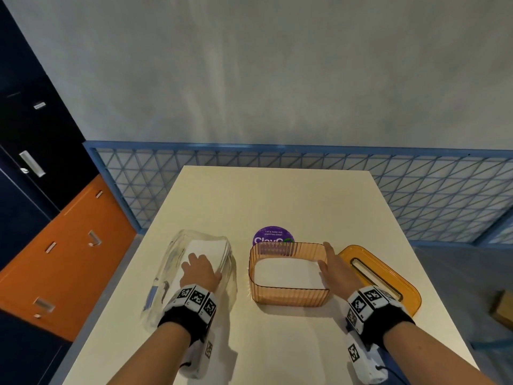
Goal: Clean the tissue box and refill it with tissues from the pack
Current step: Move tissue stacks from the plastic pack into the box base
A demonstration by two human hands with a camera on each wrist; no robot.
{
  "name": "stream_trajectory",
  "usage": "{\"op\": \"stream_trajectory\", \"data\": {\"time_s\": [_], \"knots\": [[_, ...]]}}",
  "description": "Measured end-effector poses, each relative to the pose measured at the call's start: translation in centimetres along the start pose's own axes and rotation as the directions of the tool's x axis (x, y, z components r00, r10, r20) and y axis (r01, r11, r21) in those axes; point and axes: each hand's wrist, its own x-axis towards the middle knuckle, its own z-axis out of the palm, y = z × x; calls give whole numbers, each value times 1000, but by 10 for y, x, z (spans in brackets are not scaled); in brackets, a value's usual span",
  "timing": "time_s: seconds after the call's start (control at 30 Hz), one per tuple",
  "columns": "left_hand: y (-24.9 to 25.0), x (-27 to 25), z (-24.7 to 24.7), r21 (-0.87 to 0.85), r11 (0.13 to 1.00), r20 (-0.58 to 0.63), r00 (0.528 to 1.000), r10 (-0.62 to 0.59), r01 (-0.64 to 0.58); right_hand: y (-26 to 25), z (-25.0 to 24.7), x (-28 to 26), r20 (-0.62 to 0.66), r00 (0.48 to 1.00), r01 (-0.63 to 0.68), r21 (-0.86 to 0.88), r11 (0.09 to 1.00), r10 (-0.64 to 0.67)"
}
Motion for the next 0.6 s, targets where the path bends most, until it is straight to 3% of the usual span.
{"op": "stream_trajectory", "data": {"time_s": [0.23, 0.6], "knots": [[2, 0, 3, -37, 999, -18, 1000, -4, 4, 1, 2, 2, 4, 1000, -8, 10, 1000, 8], [11, 1, 8, 109, 994, -46, 999, -17, 22, 1, 2, 2, 21, 1000, -10, 31, 999, 9]]}}
